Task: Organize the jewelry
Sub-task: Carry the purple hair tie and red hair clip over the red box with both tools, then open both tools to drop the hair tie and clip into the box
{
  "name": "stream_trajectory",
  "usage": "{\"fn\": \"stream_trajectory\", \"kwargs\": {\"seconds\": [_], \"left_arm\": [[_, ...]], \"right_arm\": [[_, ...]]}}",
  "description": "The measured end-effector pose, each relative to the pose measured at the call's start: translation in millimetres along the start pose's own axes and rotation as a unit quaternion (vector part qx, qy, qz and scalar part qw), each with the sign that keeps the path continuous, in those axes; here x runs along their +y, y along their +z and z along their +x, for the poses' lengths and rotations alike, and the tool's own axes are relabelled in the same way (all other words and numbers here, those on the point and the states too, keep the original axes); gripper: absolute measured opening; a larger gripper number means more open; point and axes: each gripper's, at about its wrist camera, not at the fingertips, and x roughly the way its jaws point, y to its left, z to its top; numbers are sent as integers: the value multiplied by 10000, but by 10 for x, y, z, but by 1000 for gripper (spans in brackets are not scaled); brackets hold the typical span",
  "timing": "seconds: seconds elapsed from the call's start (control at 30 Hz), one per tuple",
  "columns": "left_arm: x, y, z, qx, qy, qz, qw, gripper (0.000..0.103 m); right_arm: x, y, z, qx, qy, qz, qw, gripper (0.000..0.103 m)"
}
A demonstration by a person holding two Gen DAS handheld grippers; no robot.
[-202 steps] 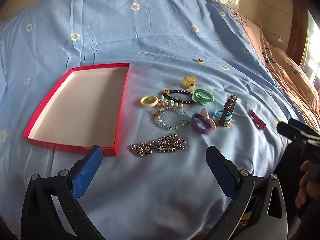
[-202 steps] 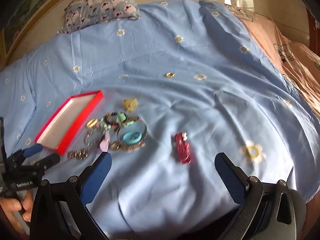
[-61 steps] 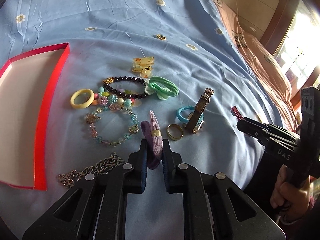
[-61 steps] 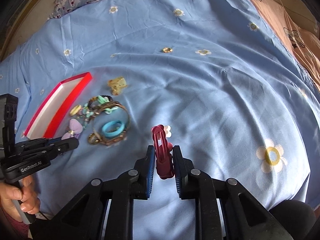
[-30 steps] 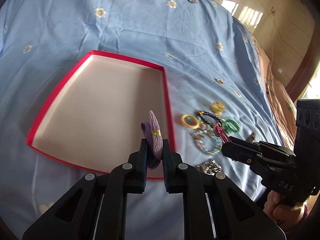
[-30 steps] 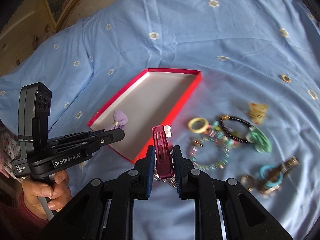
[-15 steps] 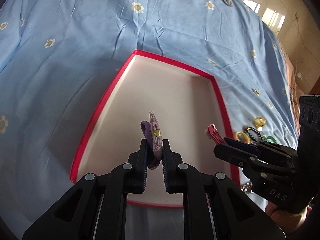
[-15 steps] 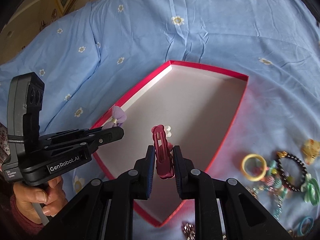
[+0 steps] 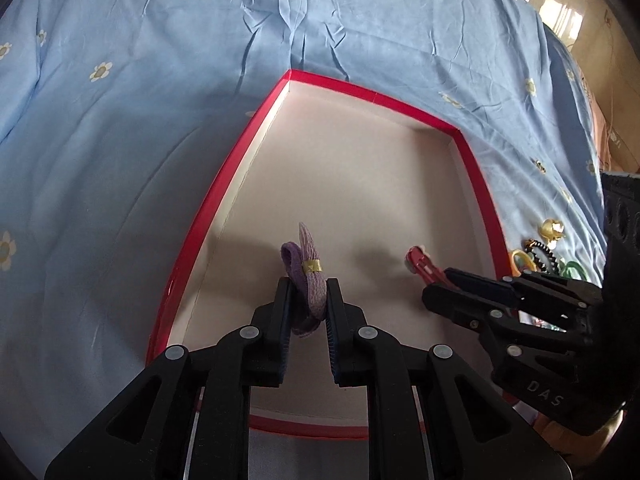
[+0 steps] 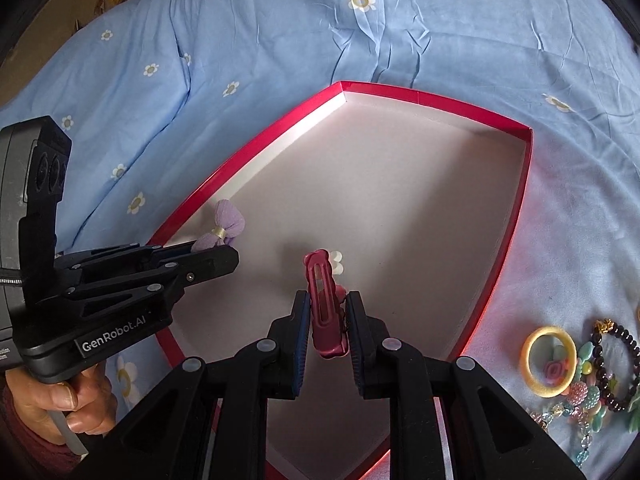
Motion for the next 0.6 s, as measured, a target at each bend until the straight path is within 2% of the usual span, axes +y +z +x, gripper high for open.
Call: {"fn": "stream_trajectory", "kwargs": {"seconds": [0.13,0.2,0.27,0.37,0.6], "left_arm": [[-18,3,4,-2,53,39,10000,19],[-23,8,-2,-4,98,46,9999,27],[-22,9,-17,-22,189,40,9998,41],[-11,3,-48,-44,256,18,9997,41],[17,-16,-247,-252,148,-187,9994,43]], "right_arm": [[-1,-6,5,-8,-12,-9,10000,19],[2,-2,16,-7,-13,-11,10000,20],[1,2,16,-13,30,7,10000,25],[4,22,7,-59,62,21,10000,37],[-99,19,-264,-377,114,196,9990,37]]}}
